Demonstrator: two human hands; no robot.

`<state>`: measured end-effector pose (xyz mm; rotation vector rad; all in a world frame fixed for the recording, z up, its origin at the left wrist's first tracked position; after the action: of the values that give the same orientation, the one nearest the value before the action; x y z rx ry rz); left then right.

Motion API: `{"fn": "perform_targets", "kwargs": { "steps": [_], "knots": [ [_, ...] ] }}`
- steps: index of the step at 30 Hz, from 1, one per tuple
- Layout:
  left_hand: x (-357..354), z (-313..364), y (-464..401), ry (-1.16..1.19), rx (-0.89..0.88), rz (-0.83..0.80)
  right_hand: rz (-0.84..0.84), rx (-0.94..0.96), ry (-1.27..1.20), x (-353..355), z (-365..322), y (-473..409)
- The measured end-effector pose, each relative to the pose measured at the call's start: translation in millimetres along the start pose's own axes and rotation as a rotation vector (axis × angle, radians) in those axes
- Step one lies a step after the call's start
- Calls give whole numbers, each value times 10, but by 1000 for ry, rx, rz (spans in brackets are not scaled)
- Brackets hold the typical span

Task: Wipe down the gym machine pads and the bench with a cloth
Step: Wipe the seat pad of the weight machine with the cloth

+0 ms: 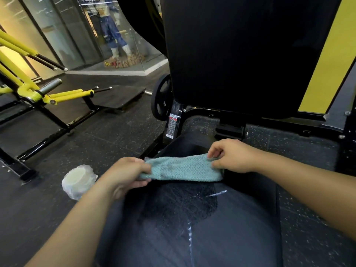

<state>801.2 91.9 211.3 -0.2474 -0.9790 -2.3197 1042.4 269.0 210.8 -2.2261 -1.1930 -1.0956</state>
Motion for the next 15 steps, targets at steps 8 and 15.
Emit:
{"fn": "perform_targets", "kwargs": {
  "steps": [8, 15],
  "knots": [
    [-320, 750, 432, -100, -494, 250, 162, -74, -296, 103, 131, -15],
    [-1077, 785, 565, -437, -670, 37, 110, -216, 101, 361, 600, 189]
  ]
}}
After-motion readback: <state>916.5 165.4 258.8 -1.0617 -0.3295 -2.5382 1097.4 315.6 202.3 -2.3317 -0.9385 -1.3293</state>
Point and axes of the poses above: each hand's wrist, its own y-axis away from the middle knuckle, its own x-axis out of the back of the hand, z = x × y, the point moved 8 cm from there along -y, towards the middle knuckle, and after that the axes turned 11 degrees about x, right-handed, at the moved point
